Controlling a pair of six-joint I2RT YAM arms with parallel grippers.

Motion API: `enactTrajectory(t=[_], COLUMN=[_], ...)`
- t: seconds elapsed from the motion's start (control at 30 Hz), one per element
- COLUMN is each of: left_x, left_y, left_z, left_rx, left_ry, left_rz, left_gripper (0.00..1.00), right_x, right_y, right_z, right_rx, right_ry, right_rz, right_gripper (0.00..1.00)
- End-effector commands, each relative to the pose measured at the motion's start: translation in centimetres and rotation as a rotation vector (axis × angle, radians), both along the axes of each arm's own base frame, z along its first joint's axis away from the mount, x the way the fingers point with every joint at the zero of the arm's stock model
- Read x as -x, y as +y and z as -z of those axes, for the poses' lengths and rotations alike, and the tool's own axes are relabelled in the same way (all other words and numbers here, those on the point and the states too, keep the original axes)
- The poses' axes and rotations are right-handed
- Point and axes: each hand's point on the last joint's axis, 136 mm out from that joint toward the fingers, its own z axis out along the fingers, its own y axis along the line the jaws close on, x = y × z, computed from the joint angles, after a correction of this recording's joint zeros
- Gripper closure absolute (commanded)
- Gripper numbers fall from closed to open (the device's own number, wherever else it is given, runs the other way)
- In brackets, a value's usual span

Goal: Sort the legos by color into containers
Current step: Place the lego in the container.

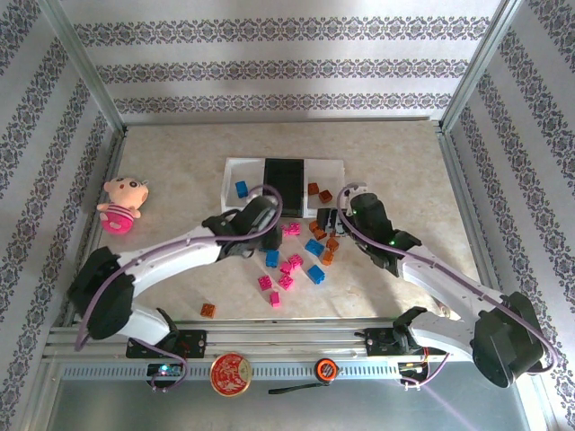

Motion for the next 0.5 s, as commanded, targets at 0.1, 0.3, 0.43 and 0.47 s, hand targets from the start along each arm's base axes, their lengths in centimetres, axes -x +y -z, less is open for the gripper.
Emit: enactTrajectory(t=[0.1,0.3,0.43,0.47], left_x=[-7.8,-12.9,-15.6,-16.1], left_y=[-4.6,-9.5,-10.8,-11.0], left_z=[-2.1,-2.6,-1.8,-1.5], left_rx=[0.044,0.089,0.096,0.102], left_ry=[-0.092,-0.117,-0.106,-0.100], left_rz=[0.069,0.108,0.092,0.090], left_gripper=[0.90,0.90,0.89,0.89], right_x=[1.8,3.5,4.7,4.9], right_y=[-0.8,-1.7,-1.9,-1.9], right_z=[2.0,2.7,3.2,3.4], right_rx=[-0.046,-0.056,-0.066,-0.067], right_ry=[0.065,0.081,0.096,0.102], right_rz=[0.011,0.014,0.004,-0.002], right_gripper=[0.18,0.18,0.18,0.18])
